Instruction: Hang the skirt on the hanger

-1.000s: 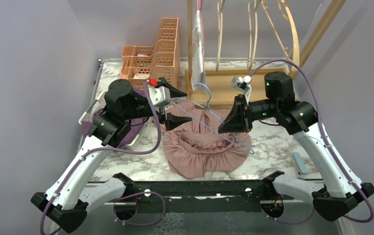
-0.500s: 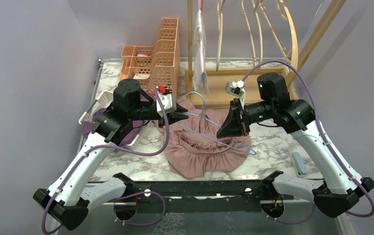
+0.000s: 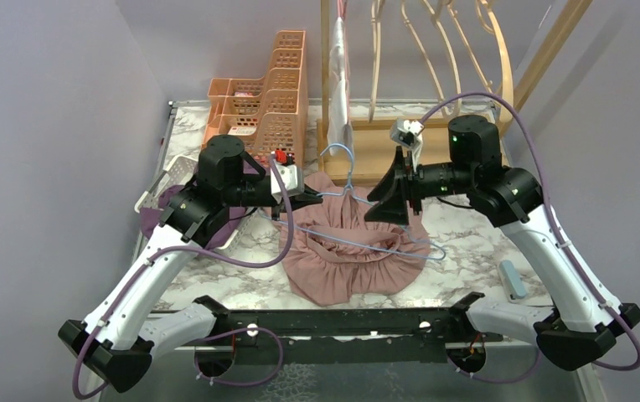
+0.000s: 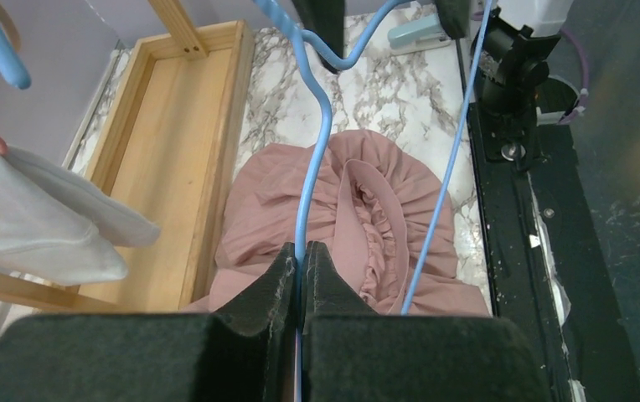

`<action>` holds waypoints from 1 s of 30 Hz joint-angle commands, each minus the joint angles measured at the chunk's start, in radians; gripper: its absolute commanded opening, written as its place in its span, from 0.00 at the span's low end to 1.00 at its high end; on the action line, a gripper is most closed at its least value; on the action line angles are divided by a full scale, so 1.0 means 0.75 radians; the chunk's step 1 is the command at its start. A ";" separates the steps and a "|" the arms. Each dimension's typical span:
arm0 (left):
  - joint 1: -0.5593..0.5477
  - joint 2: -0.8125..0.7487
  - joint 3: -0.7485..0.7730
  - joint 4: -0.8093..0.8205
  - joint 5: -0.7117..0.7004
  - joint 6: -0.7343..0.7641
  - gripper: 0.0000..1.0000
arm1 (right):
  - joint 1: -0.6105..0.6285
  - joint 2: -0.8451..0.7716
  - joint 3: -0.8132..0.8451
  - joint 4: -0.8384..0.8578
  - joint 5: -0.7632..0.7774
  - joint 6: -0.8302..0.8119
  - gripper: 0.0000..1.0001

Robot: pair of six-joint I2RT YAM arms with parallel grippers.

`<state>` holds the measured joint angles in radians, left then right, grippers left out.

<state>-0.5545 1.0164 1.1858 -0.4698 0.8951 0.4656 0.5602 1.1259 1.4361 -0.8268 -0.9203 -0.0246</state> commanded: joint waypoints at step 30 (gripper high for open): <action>0.000 -0.070 -0.091 0.088 -0.234 -0.280 0.48 | 0.211 -0.017 -0.170 0.625 0.468 0.115 0.01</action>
<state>-0.5564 1.0054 1.1519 -0.4538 0.7925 0.3431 0.7151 1.1954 1.3224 -0.3759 -0.6636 0.1547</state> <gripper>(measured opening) 0.408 0.057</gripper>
